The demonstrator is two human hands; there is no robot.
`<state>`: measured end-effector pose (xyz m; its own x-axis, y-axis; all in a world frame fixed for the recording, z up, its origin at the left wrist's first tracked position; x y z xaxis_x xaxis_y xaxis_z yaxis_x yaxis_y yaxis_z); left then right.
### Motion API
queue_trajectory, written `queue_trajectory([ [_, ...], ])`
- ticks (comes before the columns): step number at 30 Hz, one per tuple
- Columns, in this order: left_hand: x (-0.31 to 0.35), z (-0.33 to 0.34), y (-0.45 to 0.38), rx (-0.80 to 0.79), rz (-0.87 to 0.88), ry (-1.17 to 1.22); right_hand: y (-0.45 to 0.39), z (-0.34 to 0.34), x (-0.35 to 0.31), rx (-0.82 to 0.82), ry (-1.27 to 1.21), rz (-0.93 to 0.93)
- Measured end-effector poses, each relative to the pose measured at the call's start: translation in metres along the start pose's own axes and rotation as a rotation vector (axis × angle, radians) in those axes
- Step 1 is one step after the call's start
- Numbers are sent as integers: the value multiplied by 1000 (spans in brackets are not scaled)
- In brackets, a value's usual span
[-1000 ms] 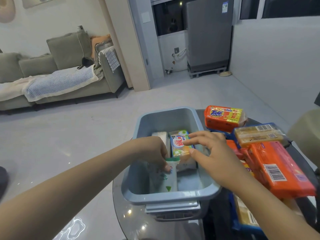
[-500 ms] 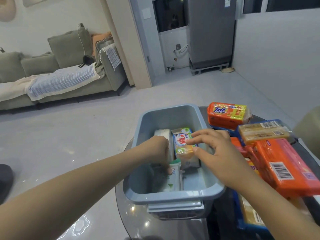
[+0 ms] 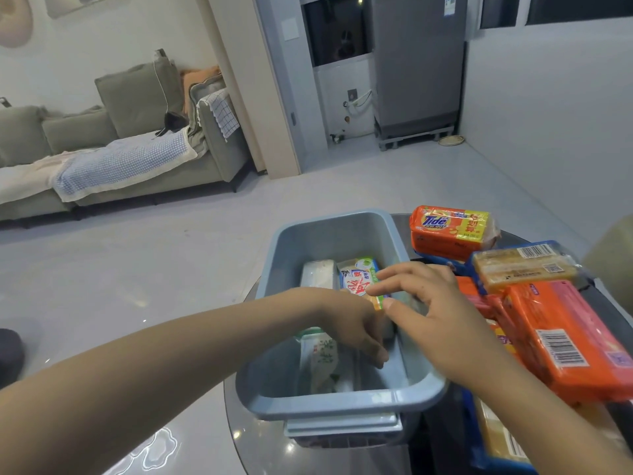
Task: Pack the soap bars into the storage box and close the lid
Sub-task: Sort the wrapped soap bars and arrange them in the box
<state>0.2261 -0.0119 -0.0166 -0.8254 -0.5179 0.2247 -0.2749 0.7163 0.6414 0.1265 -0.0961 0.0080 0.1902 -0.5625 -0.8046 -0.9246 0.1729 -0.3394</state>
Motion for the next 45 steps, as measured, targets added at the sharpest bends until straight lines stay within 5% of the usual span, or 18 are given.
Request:
queue_trajectory([
  [7, -15, 10, 0, -92, -97, -148, 2, -6, 5, -197, 70, -67],
  [15, -16, 11, 4, -133, -144, -307, 4, 2, 6, -173, 148, -127],
  [25, -22, 15, 21, -75, -163, -146, 3, 2, 7, -233, 80, -110],
  [39, -3, -16, 63, 676, -52, 361, 29, -21, 8, -48, -34, -103],
  [45, 26, -19, 61, 809, -13, 608, 38, -50, 15, 68, -1, -34],
])
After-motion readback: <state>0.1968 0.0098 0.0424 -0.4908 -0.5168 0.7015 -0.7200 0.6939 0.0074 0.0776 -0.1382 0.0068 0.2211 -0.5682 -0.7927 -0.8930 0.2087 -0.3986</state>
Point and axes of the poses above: each hand's wrist, its own y-axis away from the middle knuckle, its own z-axis out of the palm, x = y × z, the point moved 3 cm from there along -y, towards the middle knuckle, and after that the axes turned 2 degrees about -x, right-handed, at the moved point
